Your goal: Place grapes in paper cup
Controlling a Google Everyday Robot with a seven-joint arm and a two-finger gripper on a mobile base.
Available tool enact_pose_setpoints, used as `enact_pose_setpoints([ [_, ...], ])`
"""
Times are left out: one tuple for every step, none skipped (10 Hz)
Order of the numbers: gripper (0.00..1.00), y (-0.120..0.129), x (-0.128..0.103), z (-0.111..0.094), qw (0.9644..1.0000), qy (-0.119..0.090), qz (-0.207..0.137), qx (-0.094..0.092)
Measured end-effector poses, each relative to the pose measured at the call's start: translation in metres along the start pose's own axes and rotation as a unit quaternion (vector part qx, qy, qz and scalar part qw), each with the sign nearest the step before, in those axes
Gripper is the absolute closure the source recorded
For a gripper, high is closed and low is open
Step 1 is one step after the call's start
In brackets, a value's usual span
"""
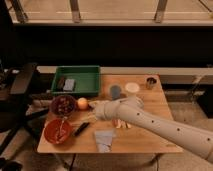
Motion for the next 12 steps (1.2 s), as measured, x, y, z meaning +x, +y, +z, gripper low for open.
enact_pose_setpoints([
  [0.35,0.000,-0.005,0.007,1.0000,-0.001,-0.002,-0.004],
  [0.35,-0.002,-0.009,0.015,0.9999,-0.001,-0.006,-0.011],
  [0.35,-0.005,-0.013,0.024,0.9997,0.000,-0.004,-0.024],
  [0.35,-0.007,-0.016,0.029,0.9994,0.000,-0.003,-0.033],
  [0.35,-0.007,-0.016,0.029,0.9994,0.000,-0.003,-0.034],
  [0.35,-0.008,-0.015,0.028,0.9995,0.000,-0.002,-0.033],
  [0.35,-0.008,-0.015,0.029,0.9994,0.000,-0.002,-0.033],
  [0.35,-0.007,-0.016,0.029,0.9994,0.000,-0.003,-0.034],
  [0.35,-0.007,-0.016,0.030,0.9994,0.000,-0.003,-0.034],
  [0.35,-0.008,-0.016,0.029,0.9995,-0.002,-0.005,-0.032],
  [0.35,-0.012,-0.020,0.031,0.9995,-0.006,-0.011,-0.028],
  [0.35,-0.017,-0.026,0.035,0.9996,-0.011,-0.017,-0.022],
])
